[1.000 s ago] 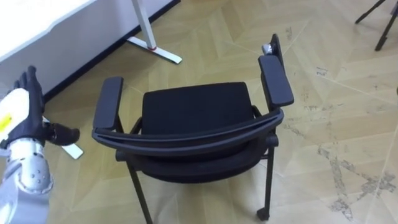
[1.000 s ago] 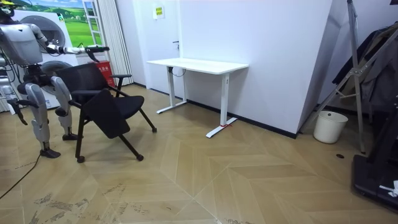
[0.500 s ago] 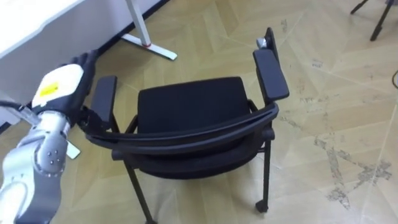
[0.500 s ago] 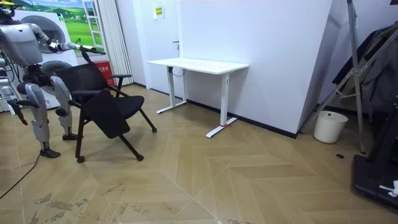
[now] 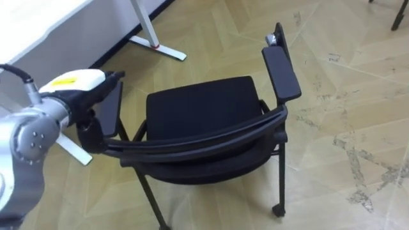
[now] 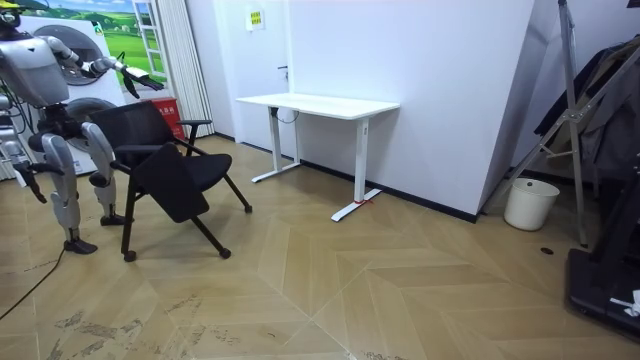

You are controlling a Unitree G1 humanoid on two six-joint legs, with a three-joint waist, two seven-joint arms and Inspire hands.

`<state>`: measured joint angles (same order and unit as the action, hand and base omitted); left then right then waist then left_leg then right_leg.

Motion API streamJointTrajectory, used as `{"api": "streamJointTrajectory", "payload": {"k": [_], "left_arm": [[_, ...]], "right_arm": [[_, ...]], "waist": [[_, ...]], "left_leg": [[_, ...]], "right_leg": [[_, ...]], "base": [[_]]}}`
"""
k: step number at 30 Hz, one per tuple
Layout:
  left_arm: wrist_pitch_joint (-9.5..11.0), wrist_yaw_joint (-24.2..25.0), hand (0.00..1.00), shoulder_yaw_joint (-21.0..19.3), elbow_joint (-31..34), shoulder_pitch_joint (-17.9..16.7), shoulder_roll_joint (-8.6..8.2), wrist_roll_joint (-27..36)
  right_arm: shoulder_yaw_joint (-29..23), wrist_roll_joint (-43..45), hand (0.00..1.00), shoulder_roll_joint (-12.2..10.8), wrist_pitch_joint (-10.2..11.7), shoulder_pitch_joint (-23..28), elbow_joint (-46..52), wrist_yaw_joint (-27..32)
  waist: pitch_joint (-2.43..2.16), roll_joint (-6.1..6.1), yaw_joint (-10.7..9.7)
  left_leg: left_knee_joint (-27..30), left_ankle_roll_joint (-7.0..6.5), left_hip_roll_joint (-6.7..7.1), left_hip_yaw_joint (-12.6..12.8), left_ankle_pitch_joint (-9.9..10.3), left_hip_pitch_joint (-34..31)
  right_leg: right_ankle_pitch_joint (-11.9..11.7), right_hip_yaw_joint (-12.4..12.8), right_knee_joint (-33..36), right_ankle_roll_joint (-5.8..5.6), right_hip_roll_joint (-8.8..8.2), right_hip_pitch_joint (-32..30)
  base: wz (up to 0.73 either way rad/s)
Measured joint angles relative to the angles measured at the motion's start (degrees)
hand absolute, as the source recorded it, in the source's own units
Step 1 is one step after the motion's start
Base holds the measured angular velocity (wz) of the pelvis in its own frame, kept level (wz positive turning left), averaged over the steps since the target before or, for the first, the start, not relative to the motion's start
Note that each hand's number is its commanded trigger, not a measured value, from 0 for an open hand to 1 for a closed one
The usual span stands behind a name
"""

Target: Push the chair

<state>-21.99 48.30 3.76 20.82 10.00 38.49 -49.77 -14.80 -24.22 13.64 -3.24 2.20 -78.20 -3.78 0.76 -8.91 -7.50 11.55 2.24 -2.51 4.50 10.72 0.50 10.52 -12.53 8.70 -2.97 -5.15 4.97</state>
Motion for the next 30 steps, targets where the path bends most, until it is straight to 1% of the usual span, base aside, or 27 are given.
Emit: {"api": "streamJointTrajectory", "payload": {"k": [1, 2, 5, 6, 7, 8, 9, 10, 11, 12, 14, 16, 18, 20, 25, 26, 27, 30], "left_arm": [[-0.26, 0.45, 0.00, -0.03, 0.00, 0.83, 1.22, -0.06], [-0.23, 1.23, 0.00, -0.04, 0.00, 1.32, 2.56, -0.13], [-0.21, 2.51, 0.00, -0.22, -0.03, 2.36, 4.83, -0.13], [-0.20, 2.73, 0.00, -0.24, 0.01, 2.43, 5.35, -0.13], [-0.20, 3.85, 0.00, -0.55, 0.23, 3.01, 5.88, -0.14], [-0.17, 4.76, 0.00, -0.76, 0.70, 4.21, 6.19, -0.13], [-0.15, 5.45, 0.00, -0.81, 1.18, 5.43, 7.32, 0.27], [-0.14, 5.88, 0.00, -0.82, 1.33, 6.06, 8.00, 0.34], [-0.15, 6.30, 0.00, -1.18, 1.71, 6.88, 9.26, 0.33], [-0.15, 6.40, 0.00, -1.42, 1.91, 7.10, 9.88, 0.33], [-0.14, 6.99, 0.00, -2.32, 2.80, 8.39, 11.21, 0.39], [-0.10, 7.58, 0.00, -2.49, 3.42, 9.08, 12.00, 0.79], [0.10, 8.69, 0.00, -2.49, 3.73, 10.48, 12.15, 0.99], [0.62, 9.47, 0.00, -2.50, 4.27, 12.23, 12.20, 2.89], [0.77, 12.18, 0.00, -2.46, 6.18, 12.70, 12.20, 3.02], [0.77, 12.84, 0.00, -2.44, 6.18, 12.69, 12.20, 3.06], [0.77, 13.21, 0.00, -2.43, 6.22, 12.69, 12.20, 3.10], [0.77, 14.50, 0.00, -2.38, 6.25, 12.69, 12.20, 3.38]], "right_arm": [[-0.09, 0.01, 0.00, 0.05, 0.12, 0.26, -0.01, 0.00], [-0.10, 0.02, 0.00, 0.13, 0.15, 0.21, -0.03, -0.04], [-0.14, 0.05, 0.00, 0.32, 0.32, 0.05, 0.00, -0.11], [-0.21, 0.09, 0.00, 0.32, 0.44, 0.09, 0.00, -0.14], [-0.54, 0.22, 0.00, 0.29, 0.76, 0.34, 0.06, -0.22], [-0.84, 0.01, 0.00, 0.31, 0.78, 0.81, 0.16, -0.43], [-1.17, -0.12, 0.00, 0.34, 0.78, 1.17, 0.16, -0.77], [-1.17, -0.22, 0.00, 0.35, 0.78, 1.28, 0.15, -0.77], [-1.18, -0.50, 0.00, 0.44, 0.78, 1.34, 0.14, -0.74], [-1.18, -0.50, 0.00, 0.47, 0.82, 1.33, 0.14, -0.72], [-1.11, -0.72, 0.00, 0.46, 0.95, 1.47, 0.14, -0.69], [-1.10, -0.76, 0.00, 0.47, 1.24, 1.56, 0.10, -0.65], [-1.11, -0.68, 0.00, 0.49, 1.51, 1.17, 0.15, -0.61], [-1.10, -0.56, 0.00, 0.66, 2.27, 0.90, 0.17, -0.57], [-1.03, -0.59, 0.00, 1.08, 2.48, 0.83, 0.31, -0.79], [-0.97, -0.55, 0.00, 1.17, 2.46, 0.65, 0.30, -0.86], [-0.89, -0.54, 0.00, 1.22, 2.45, 0.59, 0.26, -0.94], [0.16, -0.33, 0.00, 1.50, 2.37, 0.75, 0.04, -1.27]], "waist": [[0.07, -0.26, 0.13], [0.00, -0.52, 0.24], [-0.17, -0.95, 0.30], [-0.22, -1.02, 0.31], [-0.22, -1.02, 0.70], [-0.36, -1.21, 1.62], [-0.32, -1.14, 2.31], [-0.29, -1.11, 2.74], [-0.29, -1.10, 3.40], [-0.29, -1.09, 3.52], [-0.30, -1.07, 4.47], [-0.31, -1.08, 4.81], [-0.34, -1.08, 5.19], [-0.35, -1.02, 5.51], [-0.31, -0.83, 5.46], [-0.16, -0.56, 5.50], [-0.12, -0.48, 5.50], [-0.12, -0.19, 5.20]], "left_leg": [[0.06, -0.02, 0.01, 0.01, 0.01, -0.01], [0.14, -0.02, 0.01, 0.05, 0.01, -0.01], [0.20, -0.02, 0.03, 0.04, 0.01, 0.05], [0.20, -0.02, 0.03, 0.05, 0.01, 0.08], [0.21, -0.02, 0.03, 0.05, 0.01, 0.09], [0.26, -0.02, 0.03, 0.07, 0.01, 0.04], [0.29, -0.02, 0.04, 0.08, 0.01, -0.02], [0.29, -0.02, 0.04, 0.08, 0.01, -0.02], [0.30, -0.02, 0.04, 0.09, 0.01, -0.03], [0.29, -0.02, 0.05, 0.08, 0.01, -0.03], [0.28, -0.01, 0.06, 0.02, 0.01, -0.03], [0.28, -0.01, 0.06, -0.03, 0.01, -0.01], [0.27, -0.01, 0.06, -0.13, 0.01, -0.06], [0.25, -0.01, 0.13, -0.51, 0.01, 0.02], [0.17, -0.01, 0.15, -0.64, 0.01, 0.26], [0.17, -0.02, 0.15, -0.64, 0.01, 0.27], [0.18, -0.01, 0.15, -0.65, 0.01, 0.27], [0.19, -0.02, 0.15, -0.68, 0.01, 0.26]], "right_leg": [[0.00, 0.13, 0.04, 0.00, 0.00, 0.00], [0.00, 0.51, 0.06, 0.00, 0.02, -0.03], [0.01, 0.89, 0.07, -0.01, 0.04, 0.01], [0.01, 0.91, 0.07, -0.01, 0.04, 0.03], [0.02, 0.99, 0.06, -0.02, 0.04, -0.01], [0.03, 1.15, 0.06, -0.02, 0.04, -0.11], [0.06, 1.12, 0.07, -0.03, 0.04, -0.12], [0.06, 1.15, 0.07, -0.02, 0.04, -0.13], [0.07, 1.15, 0.06, -0.03, 0.03, -0.19], [0.07, 1.12, 0.05, -0.03, 0.03, -0.18], [0.07, 1.08, 0.03, -0.03, 0.02, -0.10], [0.07, 0.92, 0.06, -0.03, 0.02, -0.04], [0.07, 0.83, 0.09, -0.03, 0.02, -0.03], [0.07, 0.85, 0.15, -0.03, -0.01, 0.04], [0.07, 1.04, 0.28, -0.03, 0.00, 0.18], [0.07, 0.98, 0.30, -0.03, 0.00, 0.16], [0.07, 0.89, 0.31, -0.03, 0.00, 0.16], [0.07, 0.88, 0.31, -0.03, 0.00, 0.16]], "base": [[0.00], [-0.04], [-0.01], [0.00], [-0.04], [0.00], [0.00], [0.00], [0.00], [0.00], [0.00], [0.04], [0.02], [0.00], [0.00], [0.00], [0.00], [0.01]]}}
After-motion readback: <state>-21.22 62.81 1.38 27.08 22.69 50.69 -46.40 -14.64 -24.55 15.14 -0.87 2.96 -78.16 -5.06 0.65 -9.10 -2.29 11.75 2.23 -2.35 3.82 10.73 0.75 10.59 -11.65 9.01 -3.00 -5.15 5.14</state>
